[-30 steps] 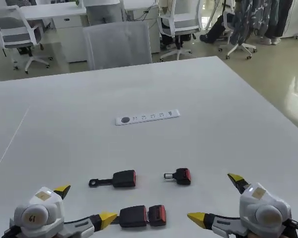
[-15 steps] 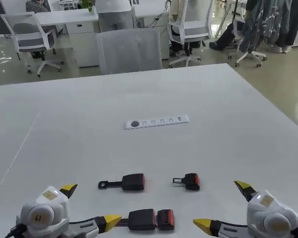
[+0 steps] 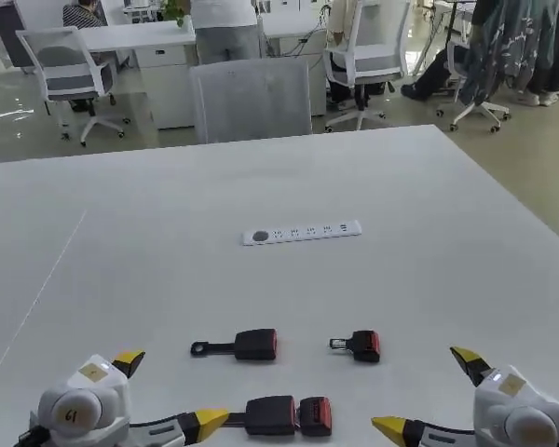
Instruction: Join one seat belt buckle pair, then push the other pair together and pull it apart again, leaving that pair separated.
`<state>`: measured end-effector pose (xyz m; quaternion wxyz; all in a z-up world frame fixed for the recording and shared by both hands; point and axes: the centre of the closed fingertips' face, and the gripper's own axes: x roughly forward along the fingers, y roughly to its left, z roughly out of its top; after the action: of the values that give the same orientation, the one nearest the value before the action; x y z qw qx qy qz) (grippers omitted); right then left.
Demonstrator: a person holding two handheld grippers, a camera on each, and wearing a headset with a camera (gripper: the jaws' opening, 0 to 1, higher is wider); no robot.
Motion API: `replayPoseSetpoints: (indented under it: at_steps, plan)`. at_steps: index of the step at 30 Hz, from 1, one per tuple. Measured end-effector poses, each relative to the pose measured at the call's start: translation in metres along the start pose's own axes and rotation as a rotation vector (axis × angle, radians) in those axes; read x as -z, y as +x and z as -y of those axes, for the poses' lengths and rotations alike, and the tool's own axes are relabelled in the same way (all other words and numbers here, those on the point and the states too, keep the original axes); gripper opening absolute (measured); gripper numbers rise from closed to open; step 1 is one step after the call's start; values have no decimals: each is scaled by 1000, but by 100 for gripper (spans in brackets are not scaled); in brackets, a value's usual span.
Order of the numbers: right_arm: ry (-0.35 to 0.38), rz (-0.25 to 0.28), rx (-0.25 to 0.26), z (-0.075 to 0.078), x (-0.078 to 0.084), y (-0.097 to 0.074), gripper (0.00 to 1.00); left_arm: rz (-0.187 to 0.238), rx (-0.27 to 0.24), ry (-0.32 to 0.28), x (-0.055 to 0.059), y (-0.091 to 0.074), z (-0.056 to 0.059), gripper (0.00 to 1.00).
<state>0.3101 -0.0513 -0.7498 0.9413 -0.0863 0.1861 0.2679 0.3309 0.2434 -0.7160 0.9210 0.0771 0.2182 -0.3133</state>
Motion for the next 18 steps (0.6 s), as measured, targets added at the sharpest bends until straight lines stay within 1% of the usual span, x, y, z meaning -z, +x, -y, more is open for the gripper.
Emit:
replayPoseSetpoints:
  at_steps: [3, 6, 13, 15, 18]
  plan:
    - [5, 1, 3, 1, 0, -2, 100, -4, 4, -4, 1, -1, 3, 100]
    - [10, 1, 5, 3, 2, -4, 100, -9, -1, -2, 2, -2, 2, 100]
    - [14, -19, 11, 8, 4, -7, 100, -15, 2, -1, 1, -1, 4, 98]
    - [19, -10, 11, 9, 2, -7, 100, -17, 8, 1, 1, 0, 6, 98]
    - [13, -26, 4, 8, 3, -7, 100, -17, 6, 2, 1, 0, 6, 97]
